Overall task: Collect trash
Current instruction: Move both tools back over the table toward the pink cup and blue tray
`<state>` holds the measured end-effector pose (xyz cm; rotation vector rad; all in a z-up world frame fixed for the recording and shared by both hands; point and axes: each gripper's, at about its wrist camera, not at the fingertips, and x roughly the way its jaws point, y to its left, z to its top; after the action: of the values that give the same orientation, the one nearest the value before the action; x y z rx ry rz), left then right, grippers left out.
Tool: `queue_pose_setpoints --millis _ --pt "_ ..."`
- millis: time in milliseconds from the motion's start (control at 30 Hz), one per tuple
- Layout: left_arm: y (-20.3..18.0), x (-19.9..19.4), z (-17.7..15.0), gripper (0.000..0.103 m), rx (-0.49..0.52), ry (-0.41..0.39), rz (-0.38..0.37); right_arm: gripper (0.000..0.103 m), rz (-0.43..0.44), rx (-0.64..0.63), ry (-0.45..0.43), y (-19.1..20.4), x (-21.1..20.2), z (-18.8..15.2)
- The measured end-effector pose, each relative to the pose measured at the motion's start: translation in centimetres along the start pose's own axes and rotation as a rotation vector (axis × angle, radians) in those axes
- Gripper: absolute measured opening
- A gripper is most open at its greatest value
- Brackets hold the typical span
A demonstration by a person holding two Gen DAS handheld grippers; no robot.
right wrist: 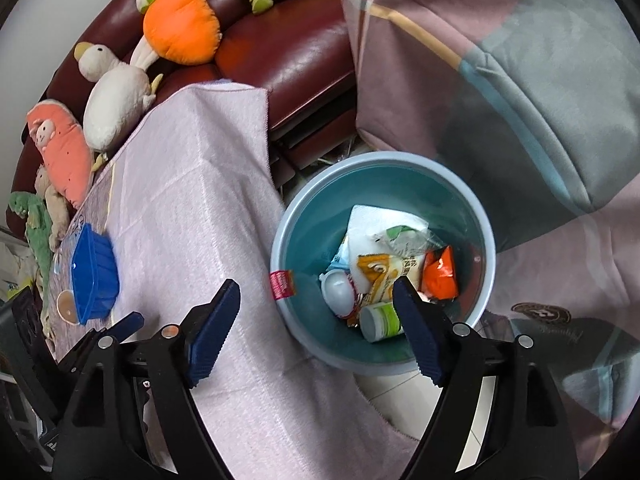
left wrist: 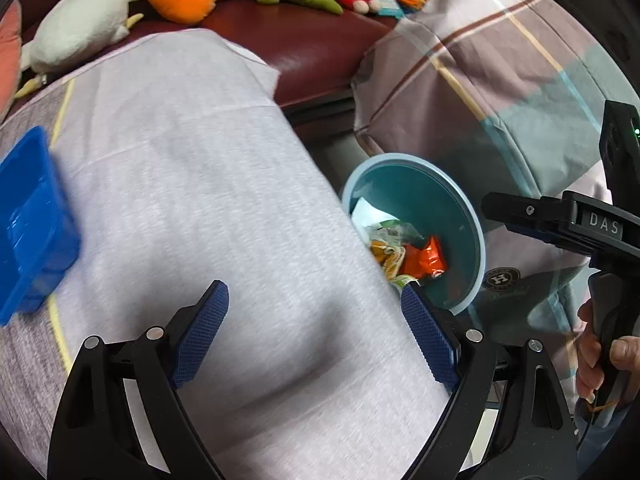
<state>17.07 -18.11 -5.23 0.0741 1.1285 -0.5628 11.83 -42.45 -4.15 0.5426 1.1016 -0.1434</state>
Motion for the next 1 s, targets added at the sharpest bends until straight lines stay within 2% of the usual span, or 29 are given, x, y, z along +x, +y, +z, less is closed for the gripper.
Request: queue_pose_setpoints --millis 233,533,833,1000 --pt "3.7 -2.9 -1.8 0.089 -0.071 -0.029 0.037 0.075 0.023 -0.054 0.011 3.6 -0.5 -1.2" --pt "9.6 -7.4 -4.5 0.089 -0.180 -0.092 0.082 0.075 0.045 -0.163 0.025 11.0 -0.9 -3.0" --pt "18.4 -11.1 -7.1 0.089 -0.375 -0.149 0.187 0.075 0.055 -0.279 0.065 18.7 0.6 -5.2" --pt "25.0 -13.6 -8.2 0.088 -0.524 -0.183 0.181 0.075 0.052 -0.342 0.087 22.6 1.6 -6.1"
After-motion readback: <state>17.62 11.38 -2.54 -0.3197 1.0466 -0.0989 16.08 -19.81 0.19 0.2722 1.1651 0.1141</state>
